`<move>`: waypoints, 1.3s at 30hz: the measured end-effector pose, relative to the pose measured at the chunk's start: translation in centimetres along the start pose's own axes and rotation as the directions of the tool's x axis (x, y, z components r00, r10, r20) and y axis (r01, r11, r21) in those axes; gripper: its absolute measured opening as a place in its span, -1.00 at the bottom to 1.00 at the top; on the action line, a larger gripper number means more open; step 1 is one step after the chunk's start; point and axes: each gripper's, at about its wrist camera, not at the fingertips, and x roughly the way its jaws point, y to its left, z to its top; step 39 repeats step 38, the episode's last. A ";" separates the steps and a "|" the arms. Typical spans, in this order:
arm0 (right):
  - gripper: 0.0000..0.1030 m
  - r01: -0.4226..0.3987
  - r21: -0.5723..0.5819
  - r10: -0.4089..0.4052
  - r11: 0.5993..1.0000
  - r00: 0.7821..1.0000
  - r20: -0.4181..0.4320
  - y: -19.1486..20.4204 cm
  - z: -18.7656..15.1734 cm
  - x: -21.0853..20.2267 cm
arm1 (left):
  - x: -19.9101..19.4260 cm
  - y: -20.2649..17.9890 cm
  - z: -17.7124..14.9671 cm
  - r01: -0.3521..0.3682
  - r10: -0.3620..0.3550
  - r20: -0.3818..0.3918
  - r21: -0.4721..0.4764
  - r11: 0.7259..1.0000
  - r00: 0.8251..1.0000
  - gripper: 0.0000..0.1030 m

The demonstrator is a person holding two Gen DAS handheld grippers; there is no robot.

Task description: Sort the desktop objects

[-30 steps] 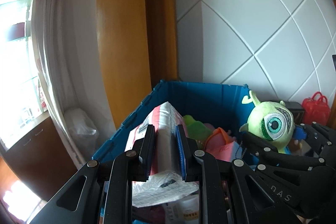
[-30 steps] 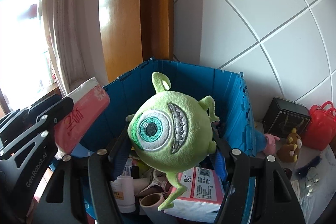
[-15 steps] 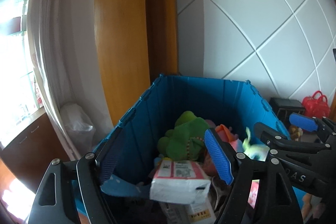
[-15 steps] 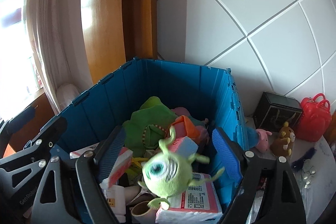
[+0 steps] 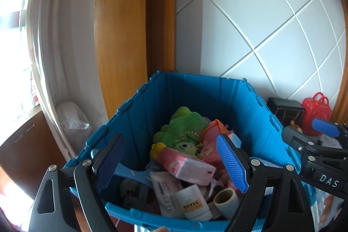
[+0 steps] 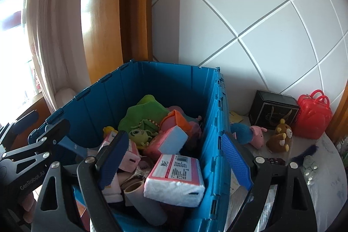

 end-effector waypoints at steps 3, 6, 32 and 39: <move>0.70 0.013 0.002 -0.013 1.000 1.000 0.014 -1.5 -1.1 -2.2 | -1.3 -1.4 -0.8 0.030 -0.030 0.000 0.010 1.000 1.000 0.68; 0.70 0.029 0.010 -0.029 1.000 0.999 0.030 -3.6 -2.4 -4.6 | -2.8 -3.1 -1.4 0.060 -0.060 0.000 0.018 0.998 0.998 0.69; 0.70 0.126 0.129 -0.113 0.984 0.989 -0.098 -23.1 -19.2 -20.9 | -18.7 -22.4 -11.9 0.114 -0.107 -0.074 0.091 0.989 0.991 0.69; 0.70 0.145 0.145 -0.131 0.979 0.987 -0.097 -22.7 -19.8 -22.2 | -20.5 -22.2 -11.8 0.124 -0.120 -0.047 0.103 0.987 0.992 0.69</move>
